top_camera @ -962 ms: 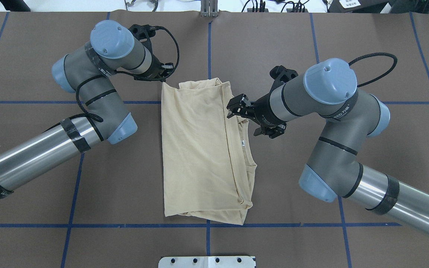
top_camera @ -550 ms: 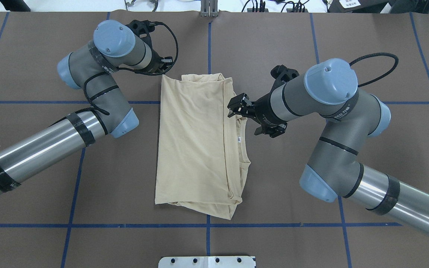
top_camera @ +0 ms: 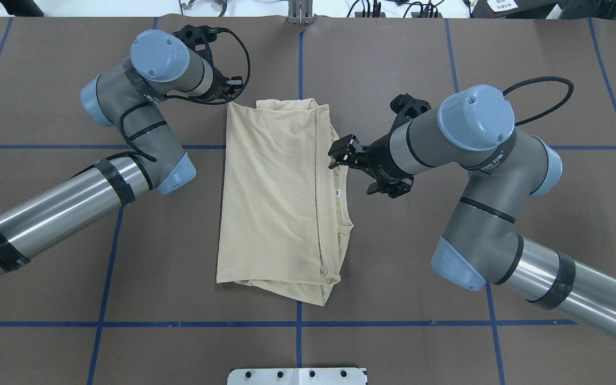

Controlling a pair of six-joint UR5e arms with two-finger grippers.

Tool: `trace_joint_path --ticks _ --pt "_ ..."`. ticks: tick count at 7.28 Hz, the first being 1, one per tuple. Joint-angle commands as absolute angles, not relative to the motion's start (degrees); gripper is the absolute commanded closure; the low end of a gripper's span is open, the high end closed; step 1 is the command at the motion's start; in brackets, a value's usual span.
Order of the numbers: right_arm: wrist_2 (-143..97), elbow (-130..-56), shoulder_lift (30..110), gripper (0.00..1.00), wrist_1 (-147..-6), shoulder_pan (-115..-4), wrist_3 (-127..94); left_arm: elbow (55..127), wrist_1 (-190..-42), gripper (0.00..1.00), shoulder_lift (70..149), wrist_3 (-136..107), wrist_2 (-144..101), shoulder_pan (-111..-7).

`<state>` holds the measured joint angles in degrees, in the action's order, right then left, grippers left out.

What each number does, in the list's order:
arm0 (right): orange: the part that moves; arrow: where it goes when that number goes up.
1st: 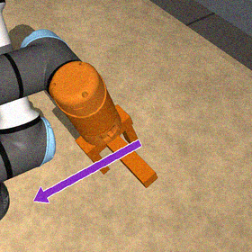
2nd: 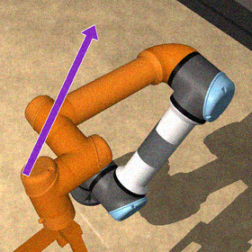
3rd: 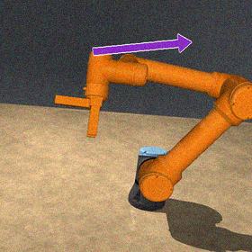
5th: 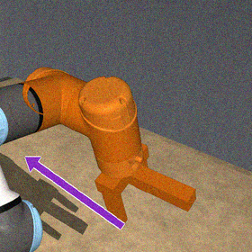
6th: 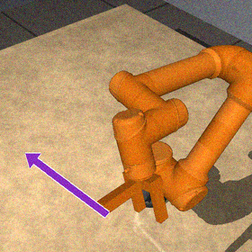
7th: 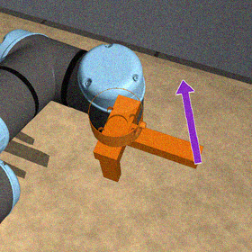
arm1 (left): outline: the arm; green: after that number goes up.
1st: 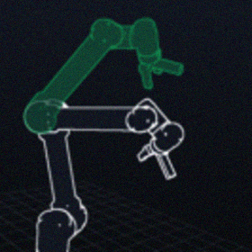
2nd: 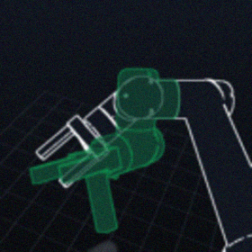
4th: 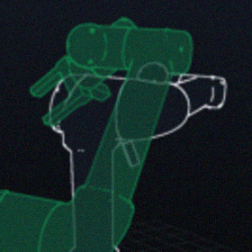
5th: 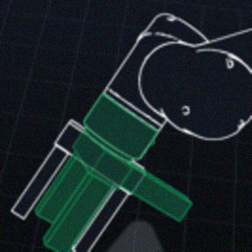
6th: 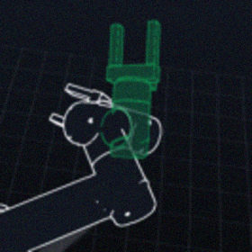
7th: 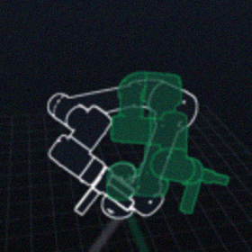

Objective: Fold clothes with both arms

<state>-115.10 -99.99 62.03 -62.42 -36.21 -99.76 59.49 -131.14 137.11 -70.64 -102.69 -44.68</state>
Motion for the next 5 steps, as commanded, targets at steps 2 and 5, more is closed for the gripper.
trace_joint_path --ticks 2,5 --pt "-114.87 -99.93 62.05 0.0 -62.49 -36.12 -99.76 59.06 -133.75 0.83 137.11 -70.58 -101.87 -44.74" --pt "-114.18 -99.67 61.52 0.0 -62.49 -35.86 -97.65 59.5 -137.72 0.0 136.67 -70.93 -101.95 -45.78"
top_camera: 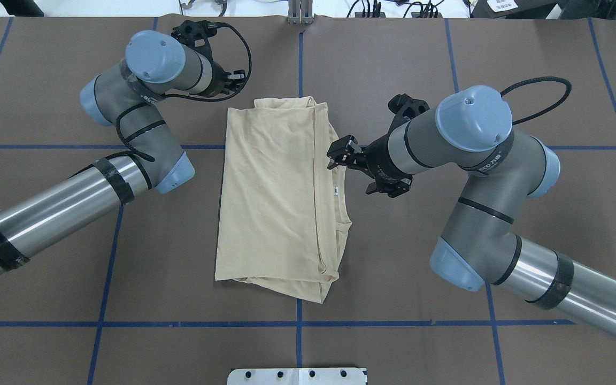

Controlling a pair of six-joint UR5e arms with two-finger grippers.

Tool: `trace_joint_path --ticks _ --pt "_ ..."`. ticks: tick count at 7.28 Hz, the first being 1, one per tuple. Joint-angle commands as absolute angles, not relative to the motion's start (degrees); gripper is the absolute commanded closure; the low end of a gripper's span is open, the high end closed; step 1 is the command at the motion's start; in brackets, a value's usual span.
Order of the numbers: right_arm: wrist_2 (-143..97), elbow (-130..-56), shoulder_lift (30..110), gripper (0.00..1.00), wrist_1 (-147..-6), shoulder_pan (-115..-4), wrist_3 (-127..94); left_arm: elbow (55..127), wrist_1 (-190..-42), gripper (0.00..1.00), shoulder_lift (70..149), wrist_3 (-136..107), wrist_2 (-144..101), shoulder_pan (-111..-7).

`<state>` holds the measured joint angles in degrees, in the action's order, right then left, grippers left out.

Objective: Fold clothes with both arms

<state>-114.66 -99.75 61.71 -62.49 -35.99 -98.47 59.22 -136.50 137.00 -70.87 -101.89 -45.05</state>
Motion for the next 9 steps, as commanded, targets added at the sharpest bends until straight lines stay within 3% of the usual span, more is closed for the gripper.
trace_joint_path --ticks 1,4,9 --pt "-113.73 -99.49 61.09 0.0 -62.84 -35.6 -92.51 61.5 -137.64 0.0 134.93 -70.49 -102.39 -46.84" --pt "-111.72 -98.26 56.37 0.0 -73.23 -33.5 -83.7 72.83 -137.46 0.0 126.06 -70.31 -103.0 -47.29" --pt "-99.94 -98.0 50.72 0.03 -93.4 -21.81 -66.75 79.01 -137.55 0.0 120.41 -70.22 -107.4 -48.16"
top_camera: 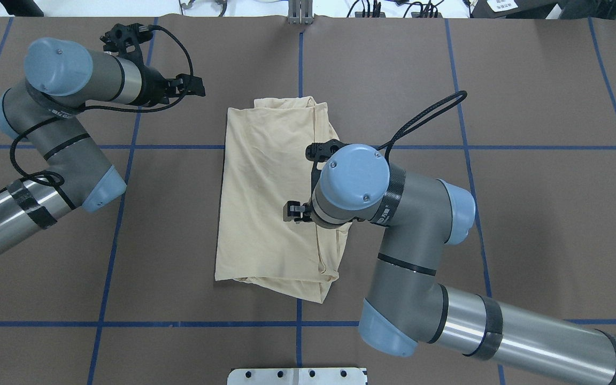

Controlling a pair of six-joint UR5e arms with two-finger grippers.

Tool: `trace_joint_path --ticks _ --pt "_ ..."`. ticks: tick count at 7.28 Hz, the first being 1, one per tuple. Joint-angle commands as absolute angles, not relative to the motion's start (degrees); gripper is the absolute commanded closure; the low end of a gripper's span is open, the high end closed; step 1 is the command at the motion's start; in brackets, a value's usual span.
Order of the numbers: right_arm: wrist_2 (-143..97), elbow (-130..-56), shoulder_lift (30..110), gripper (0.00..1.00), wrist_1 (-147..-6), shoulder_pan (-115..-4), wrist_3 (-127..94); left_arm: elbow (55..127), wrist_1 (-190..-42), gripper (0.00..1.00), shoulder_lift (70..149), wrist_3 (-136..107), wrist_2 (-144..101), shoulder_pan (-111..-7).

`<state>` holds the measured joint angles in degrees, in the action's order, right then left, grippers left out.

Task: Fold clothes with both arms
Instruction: 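Press and smooth the shirt edge nearest the right gripper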

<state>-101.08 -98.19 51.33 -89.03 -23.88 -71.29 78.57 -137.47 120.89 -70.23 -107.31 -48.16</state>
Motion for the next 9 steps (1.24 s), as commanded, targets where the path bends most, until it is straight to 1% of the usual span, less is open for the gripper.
trace_joint_path --ticks 1,4,6,9 --pt "-99.5 -97.48 50.71 0.02 -95.52 -20.93 -65.4 79.01 -137.72 0.0 119.8 -70.22 -107.4 -48.16" --pt "-99.58 -96.24 50.71 0.02 -97.9 -20.13 -64.43 79.01 -137.64 0.0 119.62 -70.31 -107.4 -48.08" --pt "-100.02 -94.14 49.84 0.02 -98.0 -19.69 -64.34 79.01 -137.64 0.0 119.71 -70.31 -107.31 -48.08" --pt "-100.28 -94.22 49.75 0.02 -100.18 -19.16 -64.25 79.01 -137.55 0.0 119.79 -70.4 -107.4 -47.99"
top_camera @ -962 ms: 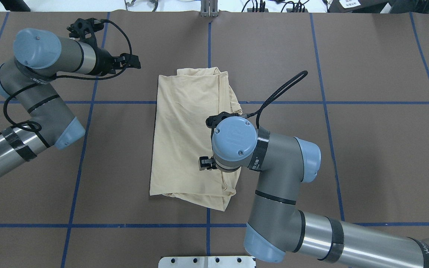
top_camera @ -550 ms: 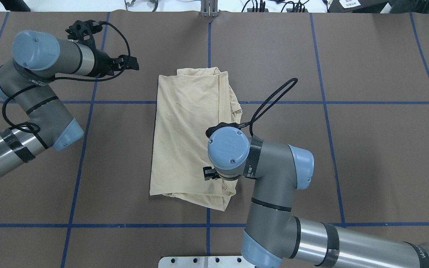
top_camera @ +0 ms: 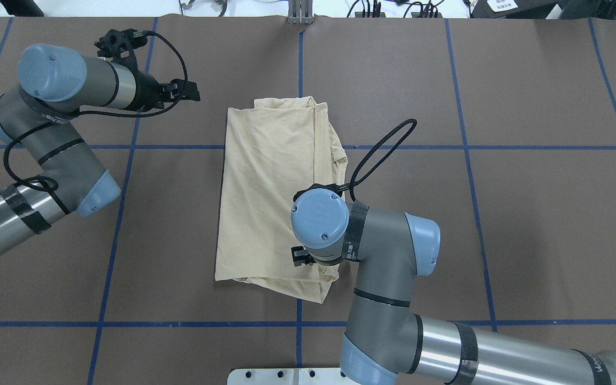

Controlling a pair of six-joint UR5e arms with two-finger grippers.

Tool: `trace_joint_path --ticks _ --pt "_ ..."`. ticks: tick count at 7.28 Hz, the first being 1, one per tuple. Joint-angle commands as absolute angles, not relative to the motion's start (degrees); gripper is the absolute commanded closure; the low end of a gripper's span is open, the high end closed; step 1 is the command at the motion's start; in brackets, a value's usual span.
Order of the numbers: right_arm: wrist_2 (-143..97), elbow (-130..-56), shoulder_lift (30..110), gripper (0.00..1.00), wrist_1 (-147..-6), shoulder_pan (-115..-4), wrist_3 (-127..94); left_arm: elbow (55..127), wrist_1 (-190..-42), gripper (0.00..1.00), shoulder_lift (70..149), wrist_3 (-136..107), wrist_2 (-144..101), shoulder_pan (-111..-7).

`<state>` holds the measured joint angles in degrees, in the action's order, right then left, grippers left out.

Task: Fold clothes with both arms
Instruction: 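Press and smooth the shirt edge nearest the right gripper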

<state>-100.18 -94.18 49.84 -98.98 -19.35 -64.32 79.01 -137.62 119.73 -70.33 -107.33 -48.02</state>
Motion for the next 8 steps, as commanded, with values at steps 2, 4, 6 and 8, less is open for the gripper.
trace_joint_path --ticks 2,4,6,8 --pt "-100.46 -94.13 50.27 0.01 -101.16 -19.25 -64.34 79.01 -137.55 0.0 119.88 -70.4 -107.31 -47.9" --pt "-100.46 -94.39 50.36 0.01 -103.35 -19.34 -62.51 79.28 -137.55 0.0 119.97 -70.66 -107.31 -47.81" --pt "-100.46 -94.4 50.8 0.01 -103.71 -19.77 -62.32 79.36 -137.46 0.0 120.06 -70.93 -107.31 -47.64" --pt "-100.46 -94.48 50.98 0.01 -104.24 -21.0 -61.27 79.37 -137.55 0.0 120.15 -70.93 -107.31 -47.64"
